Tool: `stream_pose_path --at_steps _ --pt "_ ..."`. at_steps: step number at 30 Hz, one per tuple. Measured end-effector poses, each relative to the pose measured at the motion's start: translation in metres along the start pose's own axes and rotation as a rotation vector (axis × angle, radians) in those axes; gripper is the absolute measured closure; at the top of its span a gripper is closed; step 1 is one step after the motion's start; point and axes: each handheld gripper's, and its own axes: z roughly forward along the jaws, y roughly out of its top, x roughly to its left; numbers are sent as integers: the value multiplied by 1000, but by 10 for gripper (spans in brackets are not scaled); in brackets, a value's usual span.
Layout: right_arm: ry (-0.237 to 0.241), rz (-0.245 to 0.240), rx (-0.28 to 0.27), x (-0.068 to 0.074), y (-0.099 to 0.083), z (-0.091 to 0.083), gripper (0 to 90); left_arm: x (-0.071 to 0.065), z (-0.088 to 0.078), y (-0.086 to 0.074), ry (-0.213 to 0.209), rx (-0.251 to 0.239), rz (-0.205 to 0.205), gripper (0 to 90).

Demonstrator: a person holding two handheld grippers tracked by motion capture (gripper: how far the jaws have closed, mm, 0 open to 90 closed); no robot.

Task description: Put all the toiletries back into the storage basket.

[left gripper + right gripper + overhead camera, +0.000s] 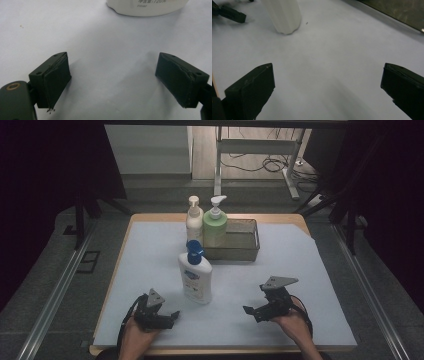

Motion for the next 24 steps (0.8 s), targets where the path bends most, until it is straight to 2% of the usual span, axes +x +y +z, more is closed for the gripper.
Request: stream_pose_path --at_steps 11,24 --pt "42 -46 -29 15 29 11 0 0 0 0 0 -1 0 120" --pt "73 -77 -64 31 49 22 0 0 0 0 1 -1 1 121"
